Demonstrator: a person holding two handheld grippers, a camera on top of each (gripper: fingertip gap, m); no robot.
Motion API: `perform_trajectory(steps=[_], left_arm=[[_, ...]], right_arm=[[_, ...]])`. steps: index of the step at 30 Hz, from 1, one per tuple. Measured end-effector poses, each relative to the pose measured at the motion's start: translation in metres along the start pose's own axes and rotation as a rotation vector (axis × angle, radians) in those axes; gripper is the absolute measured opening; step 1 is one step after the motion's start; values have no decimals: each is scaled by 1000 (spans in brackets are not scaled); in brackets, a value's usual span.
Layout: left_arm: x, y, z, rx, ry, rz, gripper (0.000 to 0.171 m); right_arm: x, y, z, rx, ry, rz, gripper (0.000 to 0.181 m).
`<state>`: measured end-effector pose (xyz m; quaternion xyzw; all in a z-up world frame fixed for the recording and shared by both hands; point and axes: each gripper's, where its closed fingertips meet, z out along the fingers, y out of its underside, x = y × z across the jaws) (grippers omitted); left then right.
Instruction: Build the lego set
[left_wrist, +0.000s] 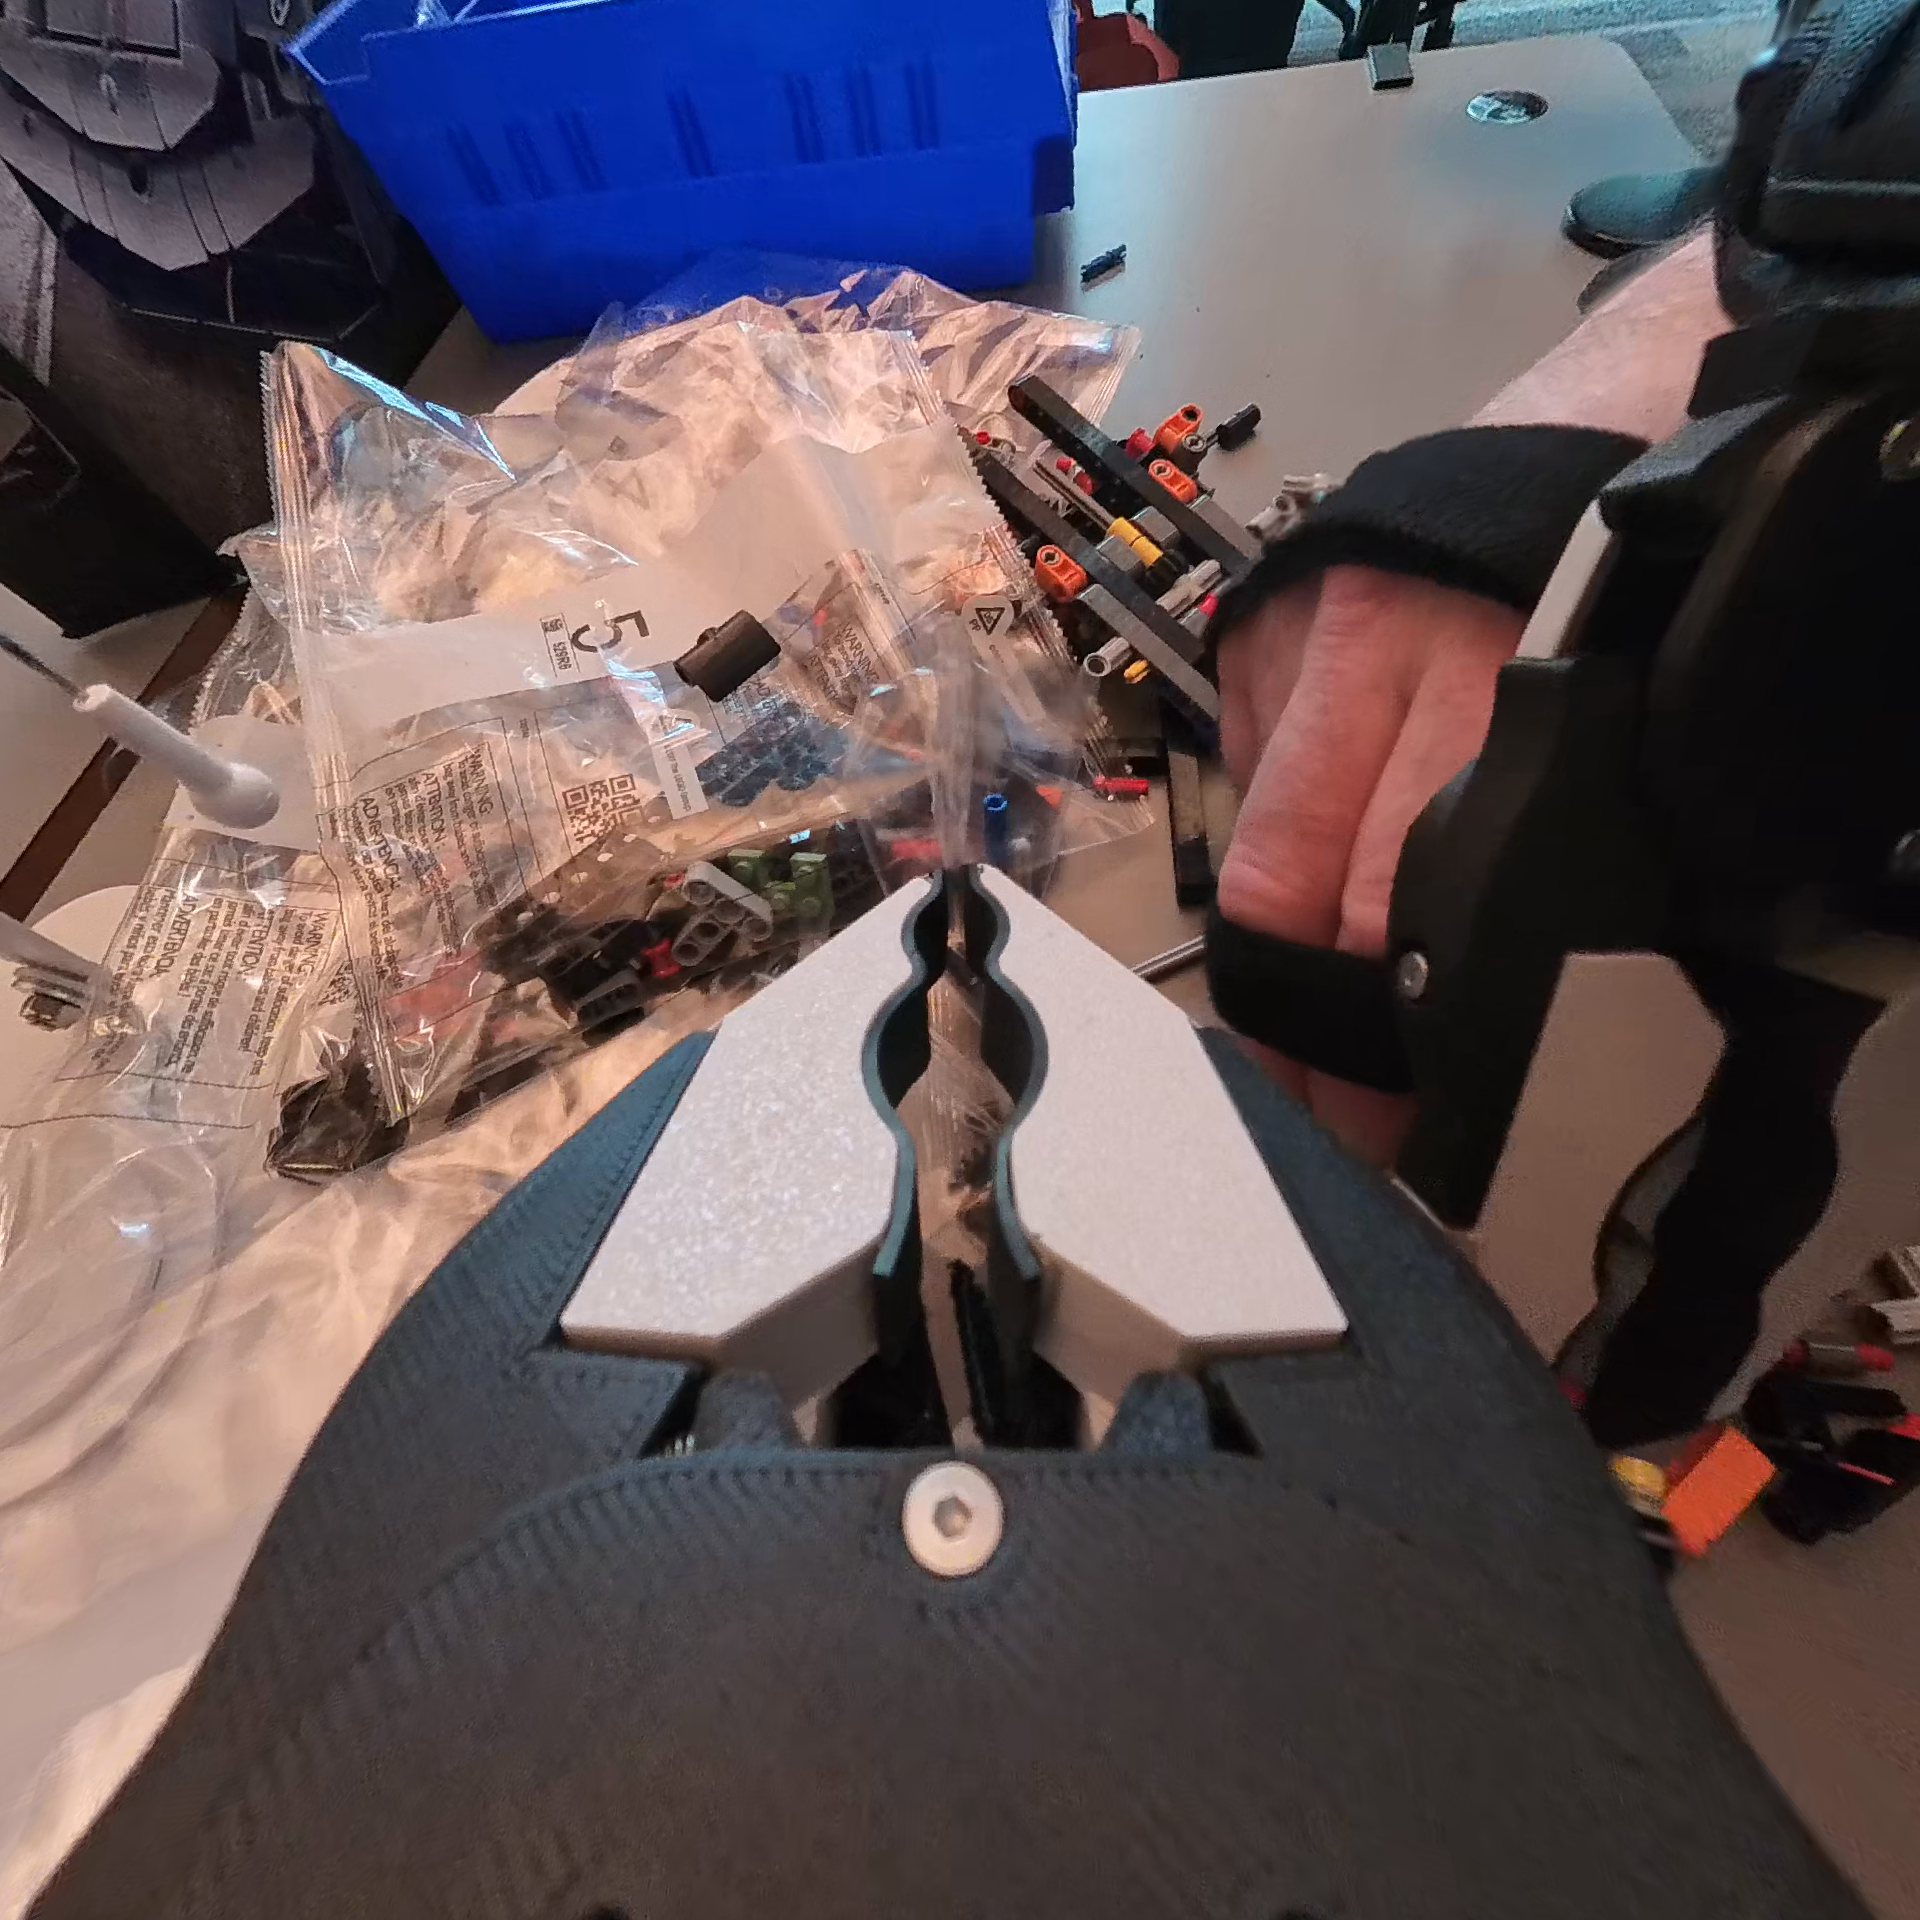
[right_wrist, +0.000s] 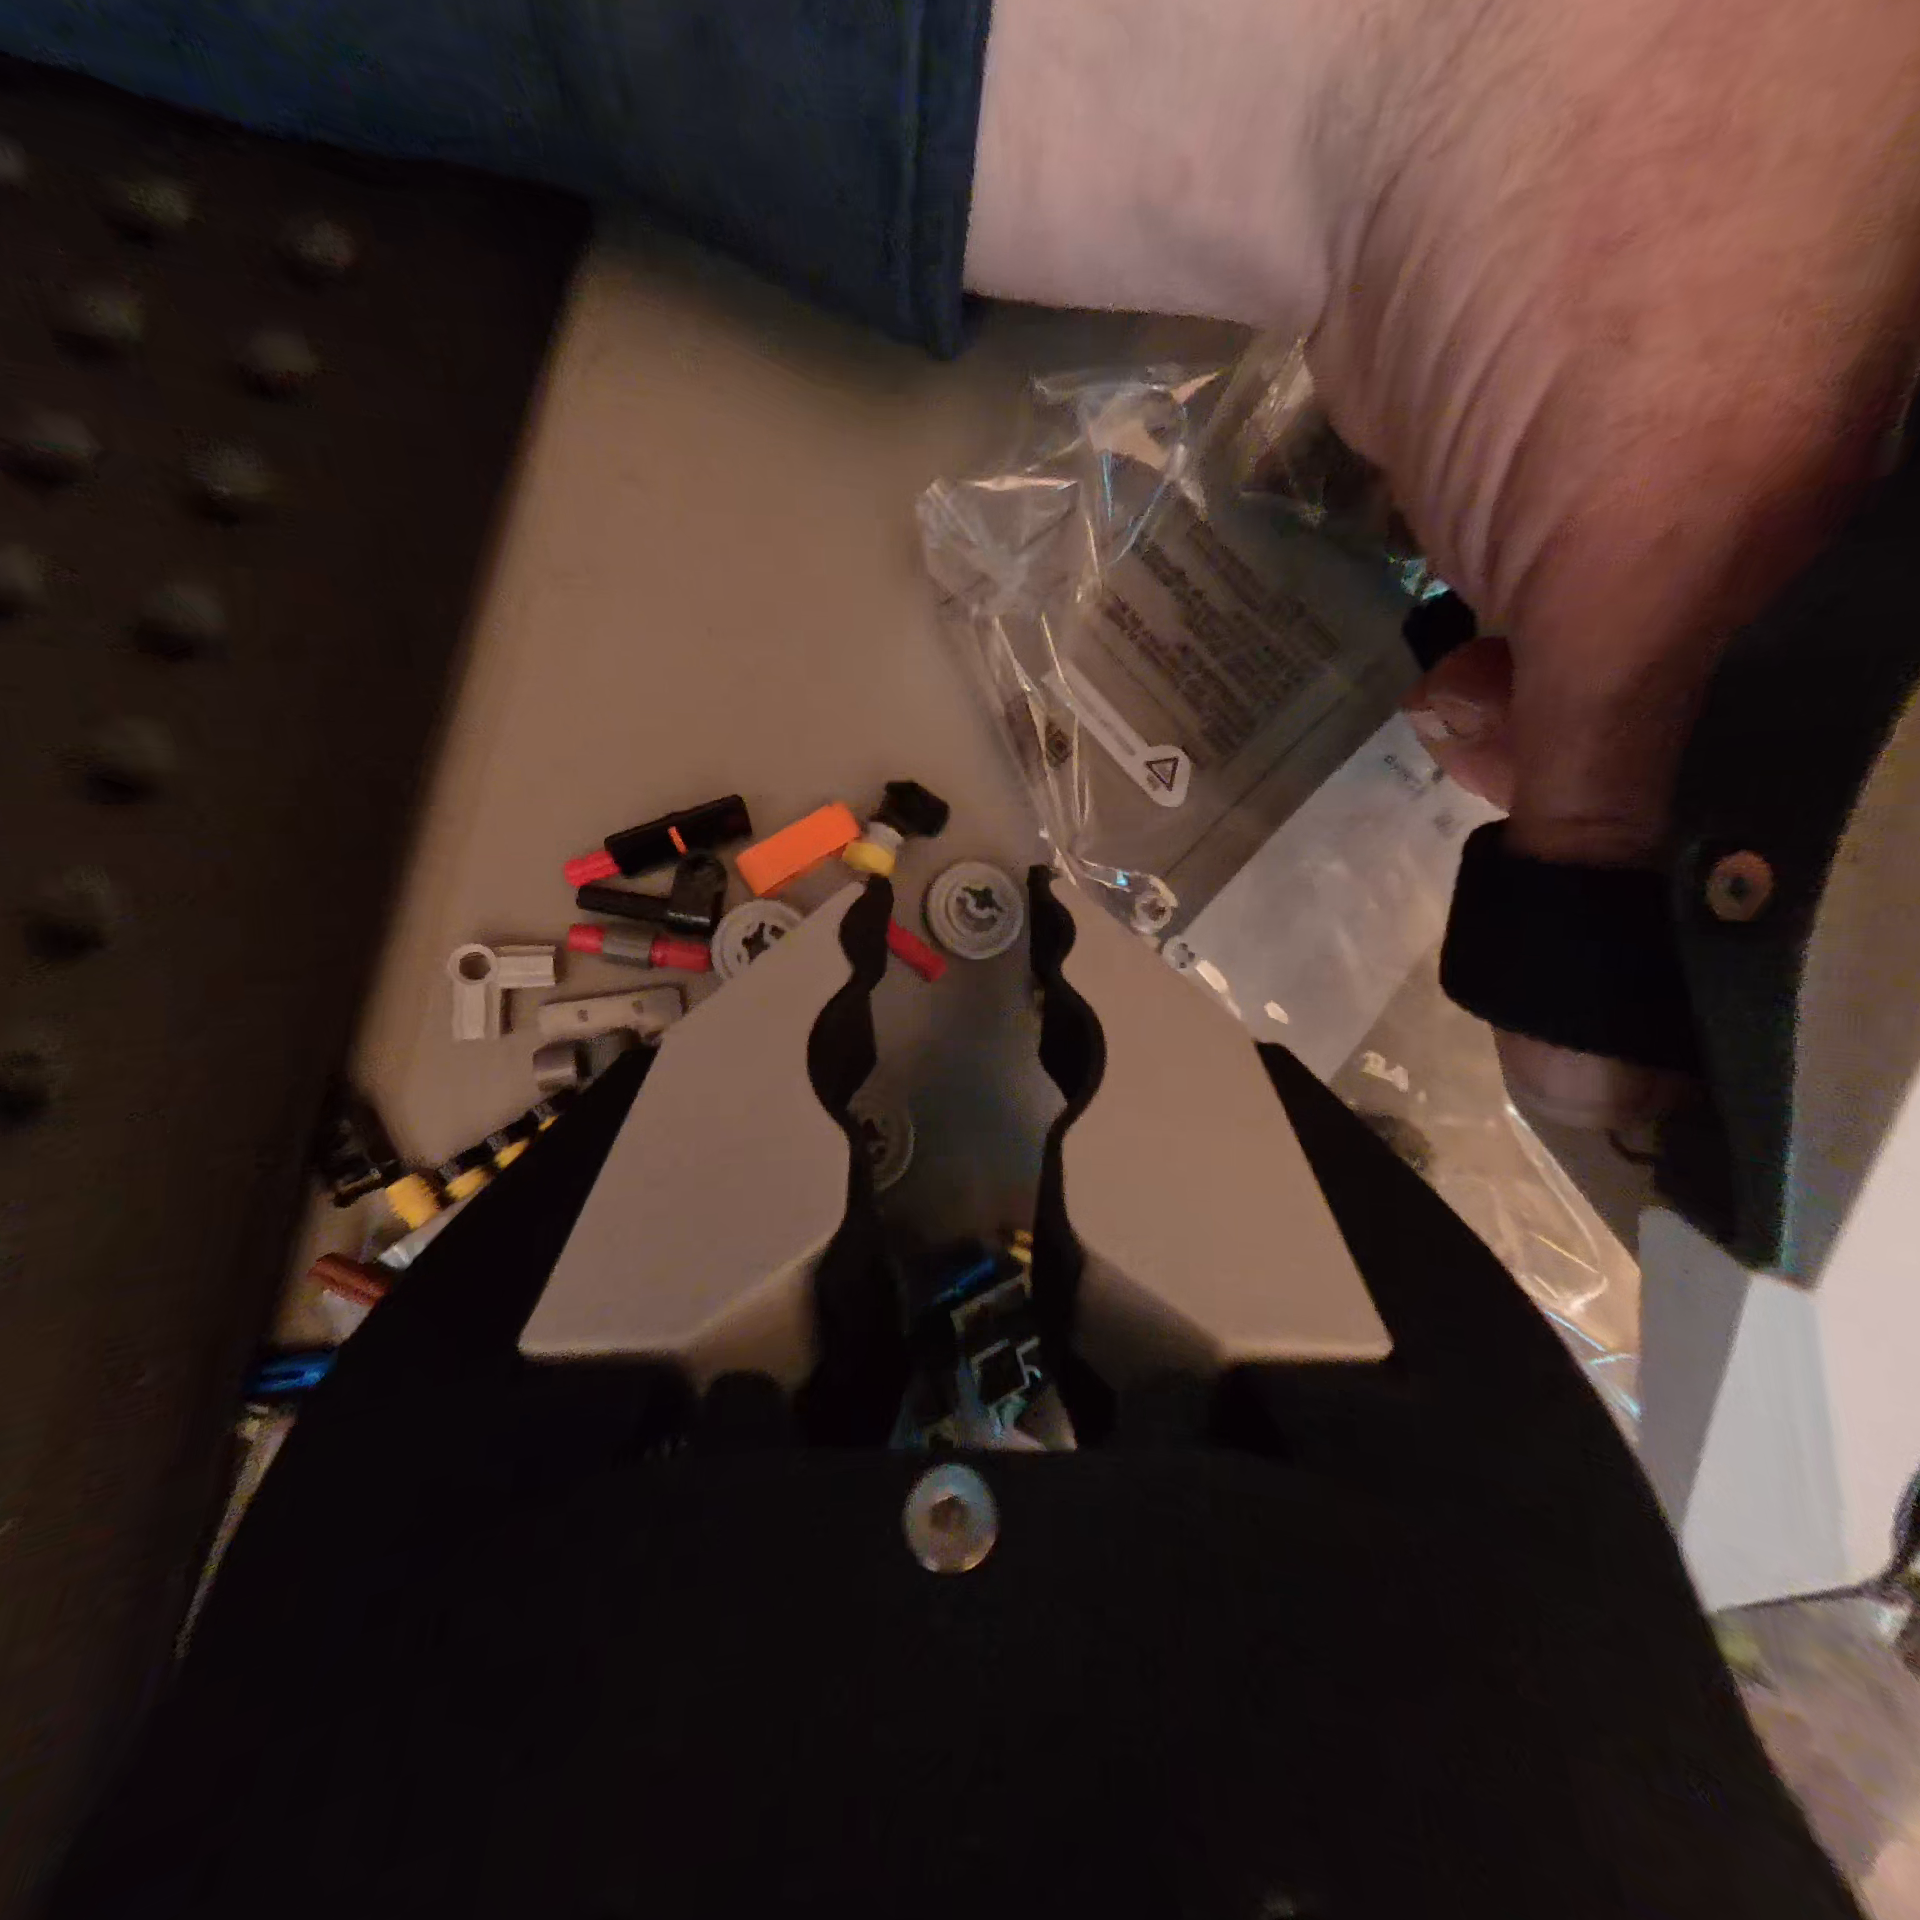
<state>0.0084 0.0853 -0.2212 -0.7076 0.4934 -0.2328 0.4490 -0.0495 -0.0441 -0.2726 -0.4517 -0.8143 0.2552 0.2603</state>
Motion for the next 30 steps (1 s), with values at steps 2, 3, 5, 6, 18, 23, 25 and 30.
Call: perform_trajectory(steps=[2, 3, 5, 6, 18, 23, 25, 30], left_arm=[[0, 0, 0, 1, 0, 0, 0], [0, 0, 0, 1, -1, 0, 0], [0, 0, -1, 3, -2, -1, 0], [0, 0, -1, 2, -2, -1, 0], [-2, 0, -3, 6, -6, -2, 0], [-2, 1, -4, 4, -4, -1, 0], [-2, 1, -4, 5, -5, -4, 0], [-1, 2, -3, 2, 0, -8, 0]], right_arm=[[1, 0, 1, -2, -2, 12, 24], [2, 1, 1, -8, 1, 19, 19], [2, 2, 1, -9, -4, 26, 14], [2, 3, 1, -9, -6, 24, 14], [21, 5, -35, 77, 41, 82, 12], [51, 14, -74, 137, 170, 132, 11], [68, 18, -97, 181, 240, 170, 11], [101, 35, -146, 264, 402, 253, 11]])
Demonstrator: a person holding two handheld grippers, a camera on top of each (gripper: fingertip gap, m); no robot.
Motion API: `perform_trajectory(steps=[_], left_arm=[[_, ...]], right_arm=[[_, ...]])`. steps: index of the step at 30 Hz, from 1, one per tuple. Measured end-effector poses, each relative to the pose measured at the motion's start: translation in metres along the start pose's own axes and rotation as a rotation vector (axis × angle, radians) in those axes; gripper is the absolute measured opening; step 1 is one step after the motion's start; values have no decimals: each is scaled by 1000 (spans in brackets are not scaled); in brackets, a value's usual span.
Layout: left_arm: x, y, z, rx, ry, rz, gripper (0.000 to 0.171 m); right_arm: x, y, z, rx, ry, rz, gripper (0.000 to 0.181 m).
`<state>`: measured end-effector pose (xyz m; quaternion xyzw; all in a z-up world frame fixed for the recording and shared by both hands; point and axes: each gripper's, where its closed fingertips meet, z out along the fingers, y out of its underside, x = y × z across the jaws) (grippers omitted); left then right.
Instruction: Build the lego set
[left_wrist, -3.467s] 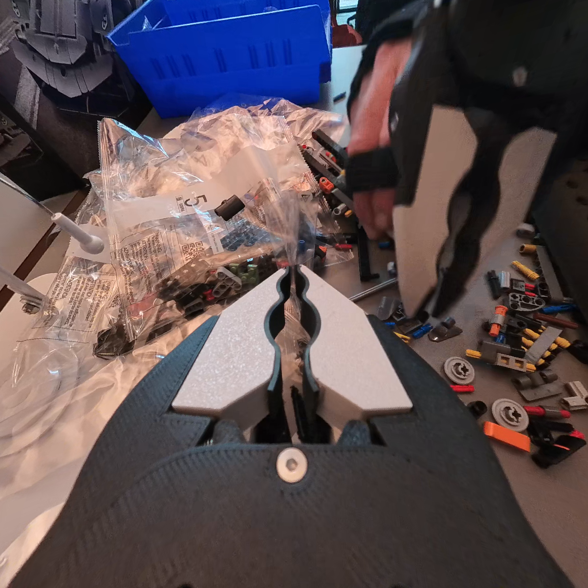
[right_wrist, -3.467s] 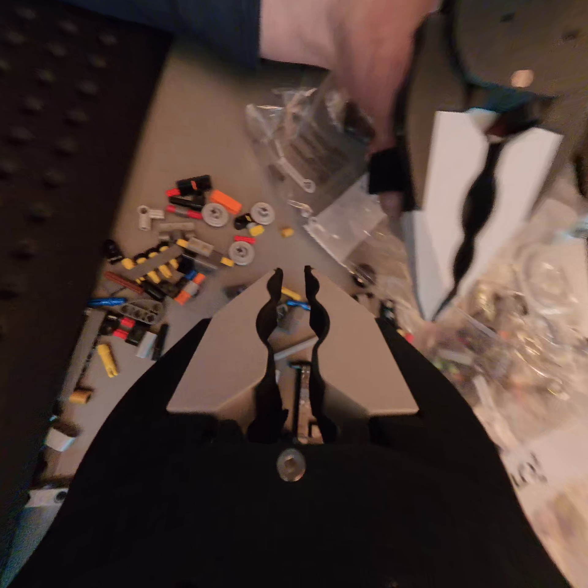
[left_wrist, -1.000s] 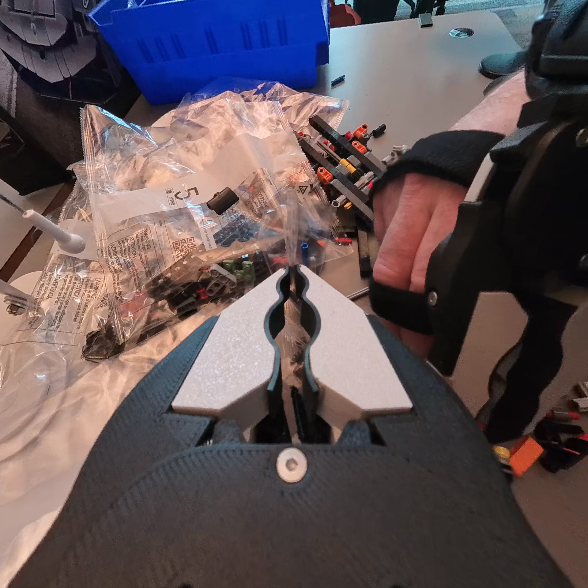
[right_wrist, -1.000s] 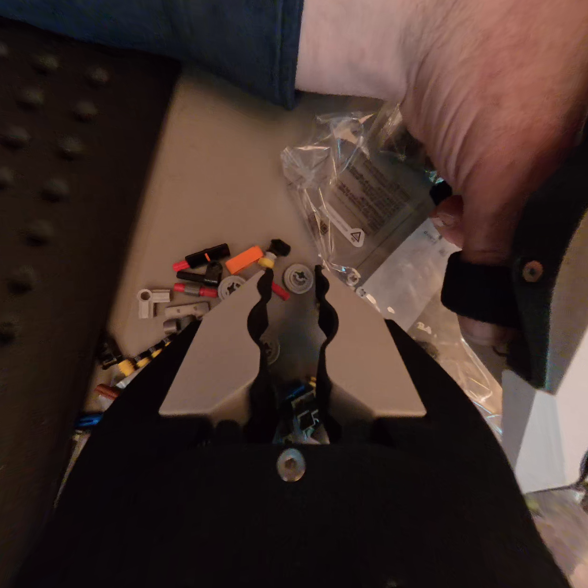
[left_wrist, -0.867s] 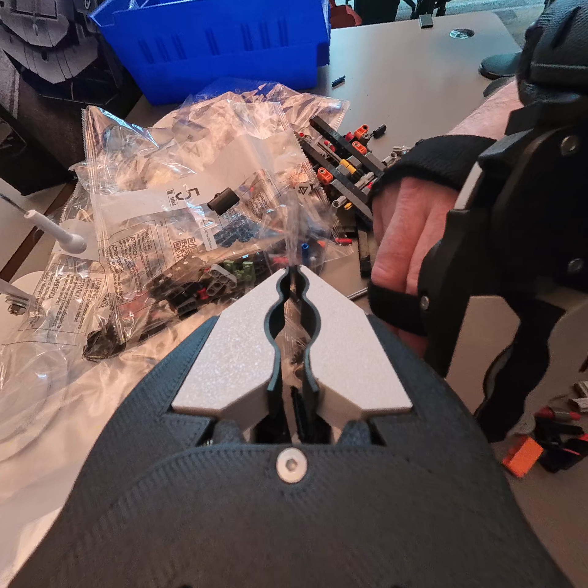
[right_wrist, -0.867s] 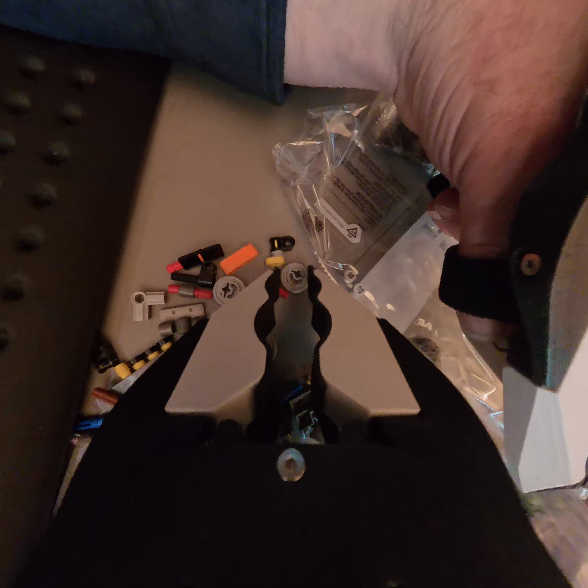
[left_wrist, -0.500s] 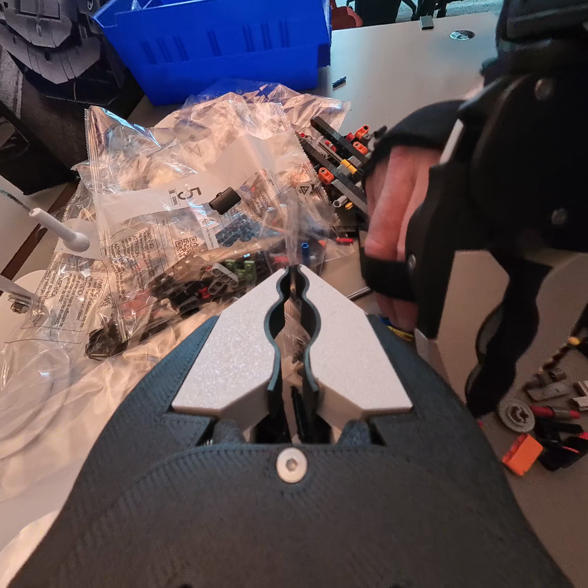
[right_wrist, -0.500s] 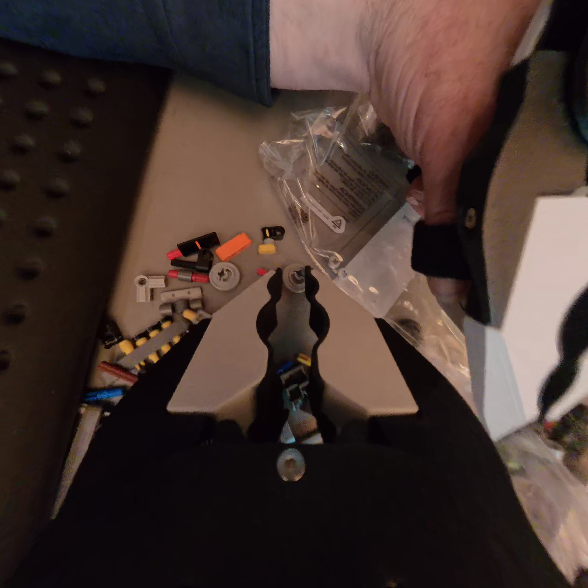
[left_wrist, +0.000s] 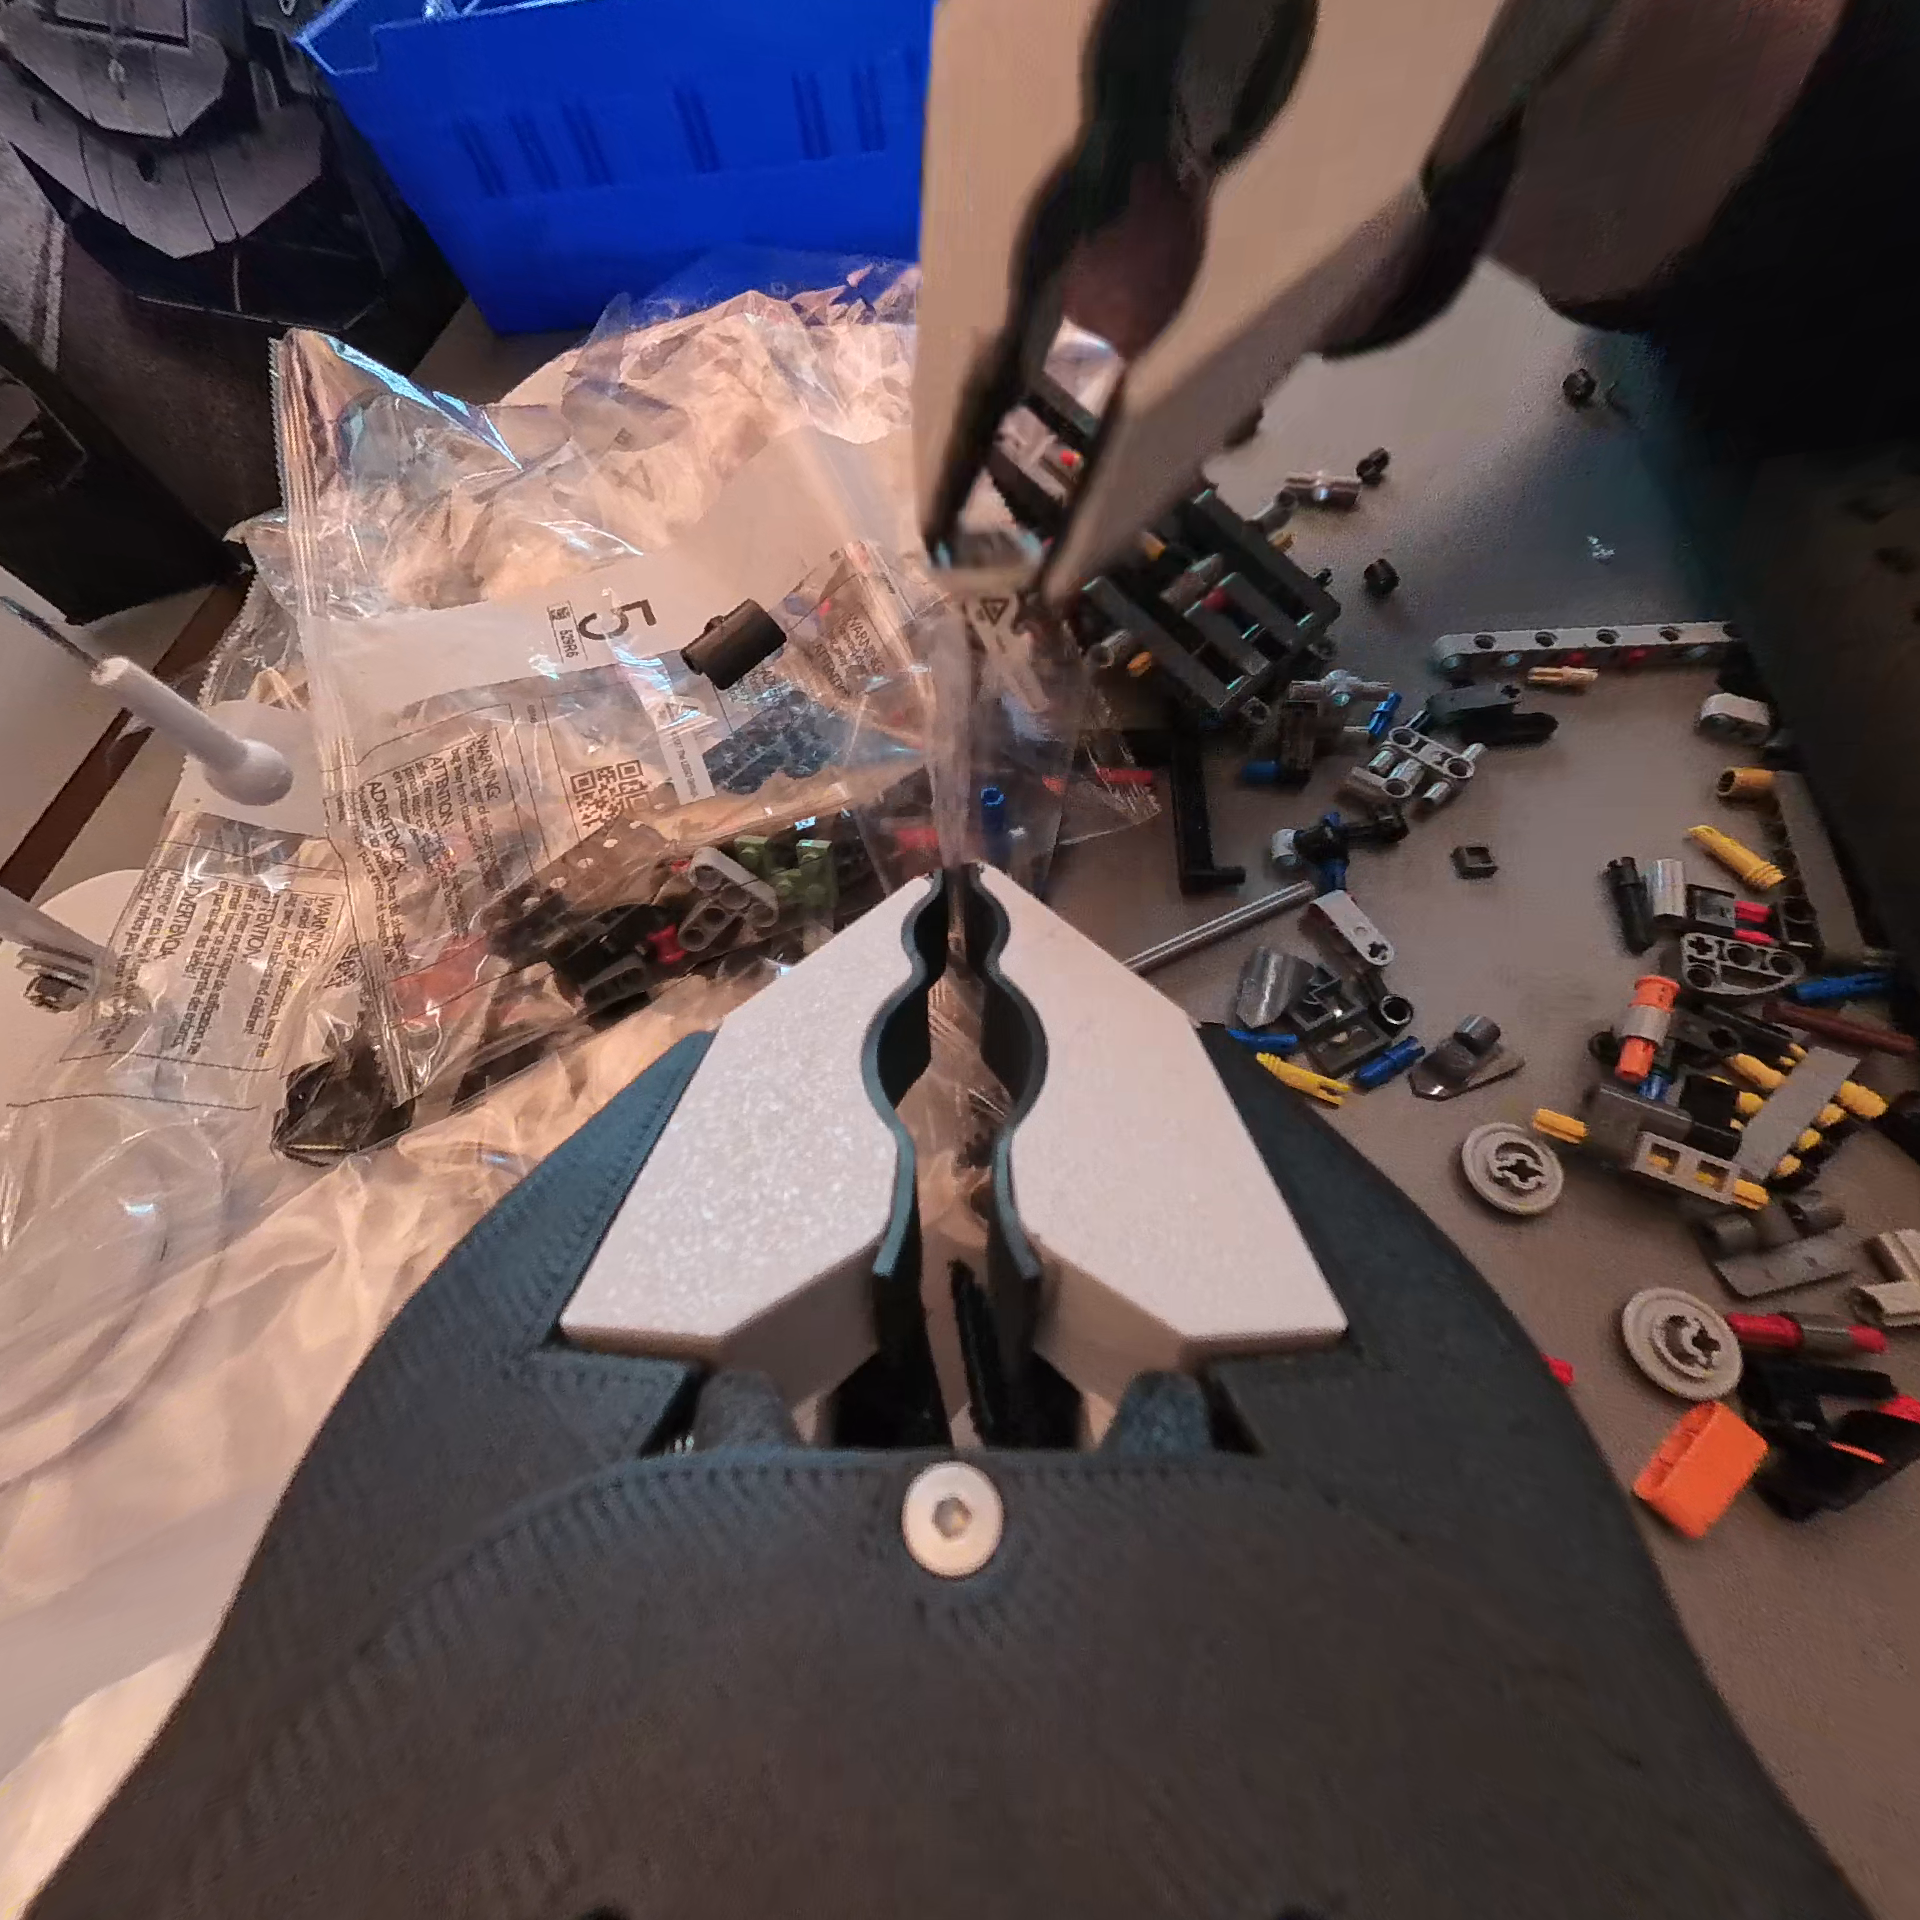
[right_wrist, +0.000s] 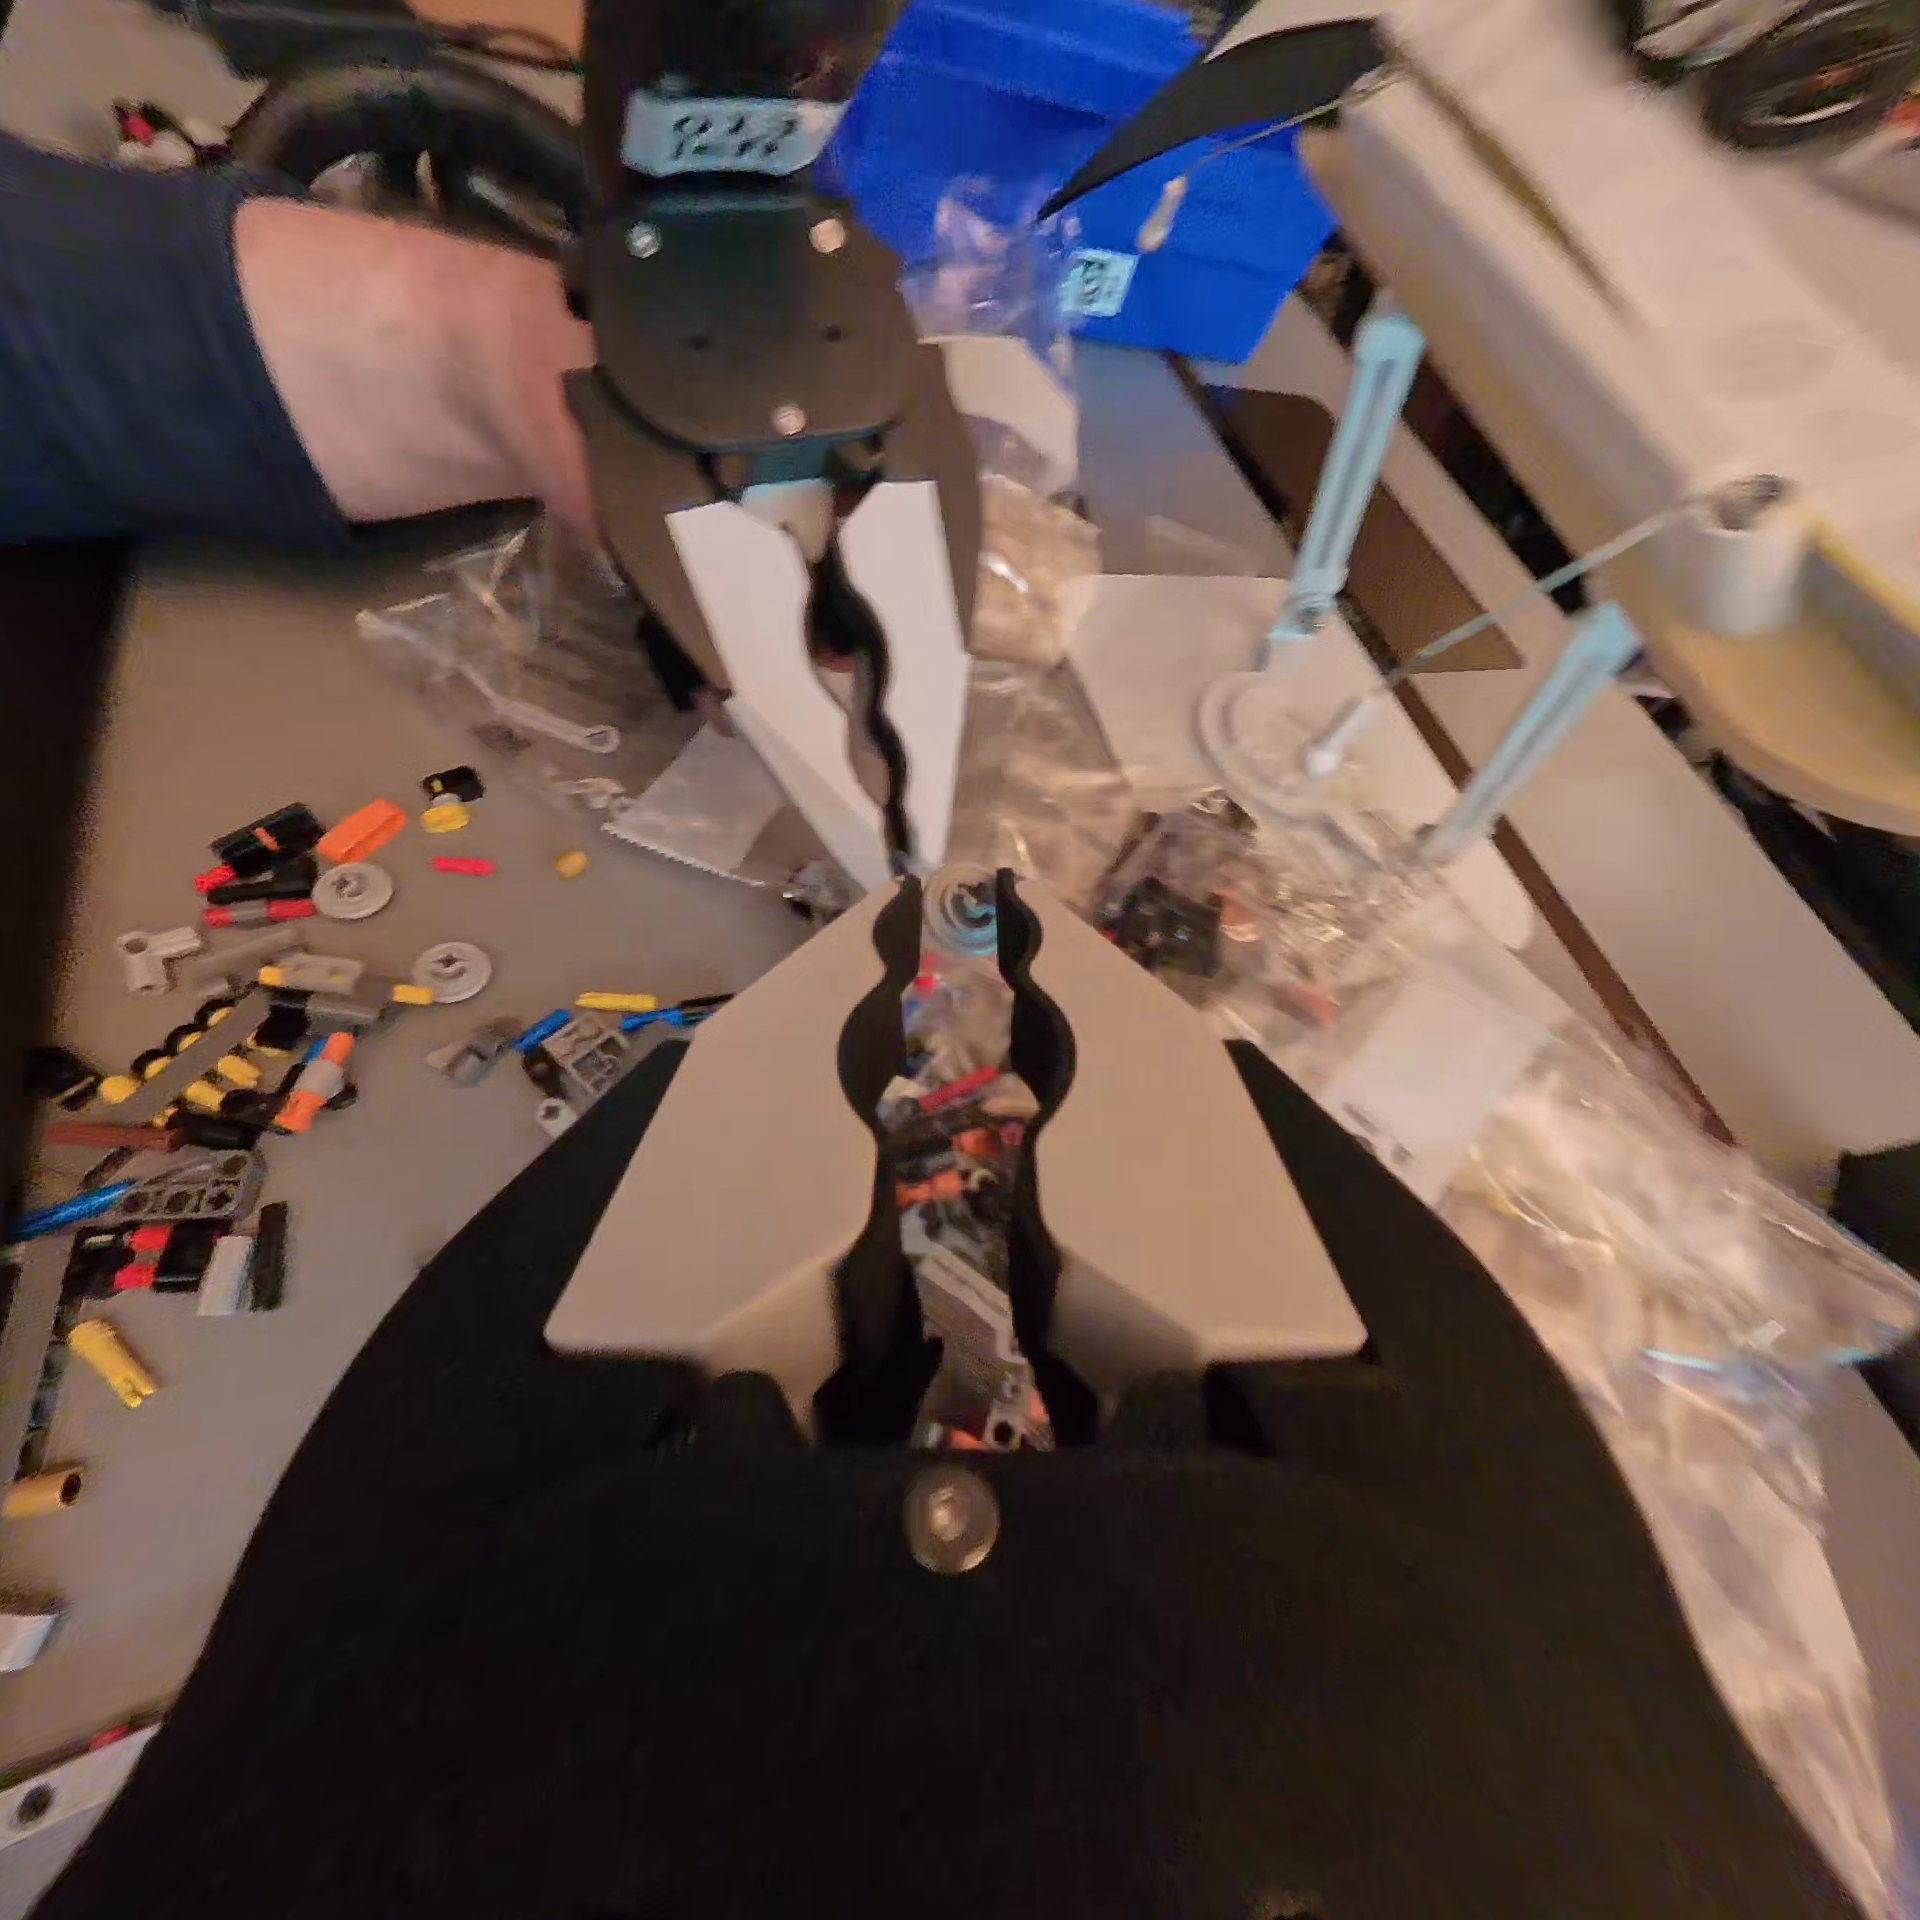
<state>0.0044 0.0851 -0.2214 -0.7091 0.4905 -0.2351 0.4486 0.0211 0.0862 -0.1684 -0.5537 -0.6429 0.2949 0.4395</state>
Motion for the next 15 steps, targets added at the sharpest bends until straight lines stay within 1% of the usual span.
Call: perform_trajectory(steps=[5, 9, 12, 13, 15], left_arm=[[0, 0, 0, 3, -1, 0, 0], [0, 0, 0, 3, 1, 0, 0], [0, -1, -1, 4, -1, 0, 0], [0, -1, -1, 5, -1, 0, 0], [0, -1, -1, 4, -1, 0, 0]], right_arm=[[29, 2, -19, 27, 103, 57, 11], [33, 4, -23, 27, 111, 69, 11], [29, 15, -22, -32, 83, 54, 11], [26, 22, -20, -68, 56, 62, 11], [28, 36, -19, -133, 67, 58, 11]])
